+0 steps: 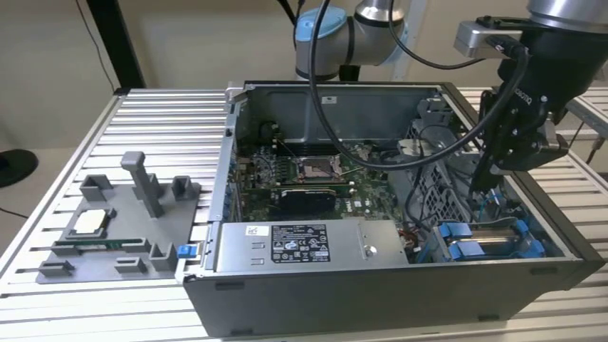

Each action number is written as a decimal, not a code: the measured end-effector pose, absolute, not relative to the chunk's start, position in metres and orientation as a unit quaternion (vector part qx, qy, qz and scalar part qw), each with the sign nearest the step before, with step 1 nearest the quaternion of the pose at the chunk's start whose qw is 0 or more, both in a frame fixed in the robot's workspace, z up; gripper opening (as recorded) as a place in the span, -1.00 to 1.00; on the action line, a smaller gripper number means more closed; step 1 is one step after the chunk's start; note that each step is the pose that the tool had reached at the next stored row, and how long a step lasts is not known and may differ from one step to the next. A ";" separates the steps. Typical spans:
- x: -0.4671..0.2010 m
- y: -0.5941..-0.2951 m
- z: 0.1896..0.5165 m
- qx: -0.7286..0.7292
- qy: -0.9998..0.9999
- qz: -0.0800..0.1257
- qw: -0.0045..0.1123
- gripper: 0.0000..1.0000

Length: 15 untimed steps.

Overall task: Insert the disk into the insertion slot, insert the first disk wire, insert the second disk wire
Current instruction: 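Insert the first disk wire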

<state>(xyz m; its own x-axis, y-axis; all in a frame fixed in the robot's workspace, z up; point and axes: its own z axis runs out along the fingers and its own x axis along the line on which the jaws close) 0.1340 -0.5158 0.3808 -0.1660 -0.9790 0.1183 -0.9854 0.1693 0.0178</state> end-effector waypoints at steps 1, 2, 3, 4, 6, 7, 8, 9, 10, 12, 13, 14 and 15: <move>0.134 -0.516 0.381 0.644 -0.763 0.031 0.051 -1.00; 0.134 -0.516 0.381 0.644 -0.763 0.031 0.051 -1.00; 0.134 -0.516 0.381 0.644 -0.763 0.031 0.051 -1.00; 0.134 -0.516 0.381 0.644 -0.763 0.031 0.051 -1.00; 0.134 -0.516 0.381 0.644 -0.763 0.031 0.051 -1.00; 0.134 -0.516 0.381 0.644 -0.763 0.031 0.051 -1.00; 0.134 -0.516 0.381 0.644 -0.763 0.031 0.051 -1.00; 0.134 -0.516 0.381 0.644 -0.763 0.031 0.051 -1.00; 0.134 -0.517 0.381 0.643 -0.763 0.030 0.051 -1.00; 0.135 -0.518 0.380 0.642 -0.765 0.030 0.050 -1.00; 0.135 -0.518 0.380 0.641 -0.766 0.030 0.050 -1.00; 0.135 -0.519 0.380 0.640 -0.767 0.030 0.050 -1.00; 0.135 -0.520 0.379 0.639 -0.767 0.029 0.050 -1.00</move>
